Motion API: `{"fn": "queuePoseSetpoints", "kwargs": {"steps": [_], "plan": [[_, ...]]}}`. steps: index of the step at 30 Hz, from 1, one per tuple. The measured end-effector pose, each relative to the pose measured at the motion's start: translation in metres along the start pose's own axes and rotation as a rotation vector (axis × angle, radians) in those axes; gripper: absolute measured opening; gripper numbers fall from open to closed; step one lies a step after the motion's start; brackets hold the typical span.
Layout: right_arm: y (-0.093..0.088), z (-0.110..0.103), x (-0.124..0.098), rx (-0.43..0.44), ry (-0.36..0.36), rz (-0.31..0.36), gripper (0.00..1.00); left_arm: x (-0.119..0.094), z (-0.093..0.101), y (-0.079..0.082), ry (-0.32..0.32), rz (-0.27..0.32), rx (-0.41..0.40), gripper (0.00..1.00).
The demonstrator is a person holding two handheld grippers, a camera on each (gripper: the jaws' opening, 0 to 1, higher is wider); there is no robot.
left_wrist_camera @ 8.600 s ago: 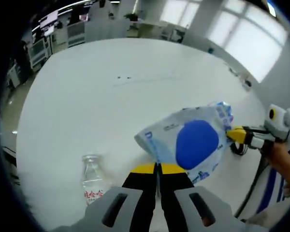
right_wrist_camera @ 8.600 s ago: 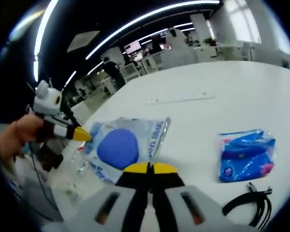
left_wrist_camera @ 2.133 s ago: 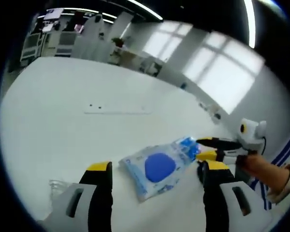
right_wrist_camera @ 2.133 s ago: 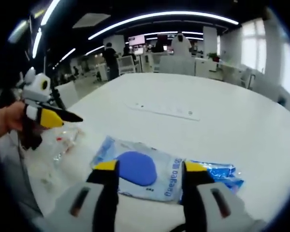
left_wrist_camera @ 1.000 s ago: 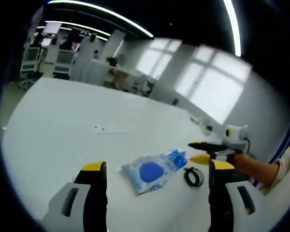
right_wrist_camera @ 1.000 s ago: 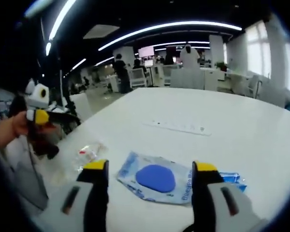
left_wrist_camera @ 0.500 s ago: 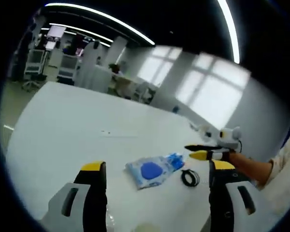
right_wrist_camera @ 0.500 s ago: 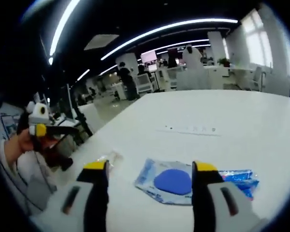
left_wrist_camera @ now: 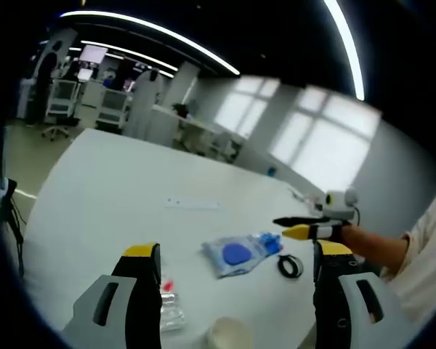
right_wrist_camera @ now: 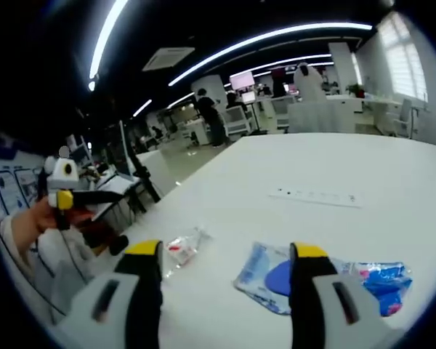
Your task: Arrange the tabletop items into an orderly group along one side of the table until the central work area is clear of visible clutter.
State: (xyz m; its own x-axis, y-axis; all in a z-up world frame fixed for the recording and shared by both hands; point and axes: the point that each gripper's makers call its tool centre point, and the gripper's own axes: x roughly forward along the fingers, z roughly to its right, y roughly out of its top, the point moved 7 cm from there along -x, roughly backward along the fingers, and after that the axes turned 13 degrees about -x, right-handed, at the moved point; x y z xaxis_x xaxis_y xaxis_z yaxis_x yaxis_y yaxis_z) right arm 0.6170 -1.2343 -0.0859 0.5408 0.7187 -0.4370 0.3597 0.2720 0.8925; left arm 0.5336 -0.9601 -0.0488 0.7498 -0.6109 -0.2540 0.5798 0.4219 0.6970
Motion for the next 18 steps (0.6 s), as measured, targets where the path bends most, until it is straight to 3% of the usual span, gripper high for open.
{"fn": "queuePoseSetpoints", "kwargs": {"steps": [18], "plan": [[0.014, -0.033, 0.059, -0.036, 0.148, -0.05, 0.71, -0.043, -0.023, -0.007, 0.049, 0.057, -0.03, 0.83]]}}
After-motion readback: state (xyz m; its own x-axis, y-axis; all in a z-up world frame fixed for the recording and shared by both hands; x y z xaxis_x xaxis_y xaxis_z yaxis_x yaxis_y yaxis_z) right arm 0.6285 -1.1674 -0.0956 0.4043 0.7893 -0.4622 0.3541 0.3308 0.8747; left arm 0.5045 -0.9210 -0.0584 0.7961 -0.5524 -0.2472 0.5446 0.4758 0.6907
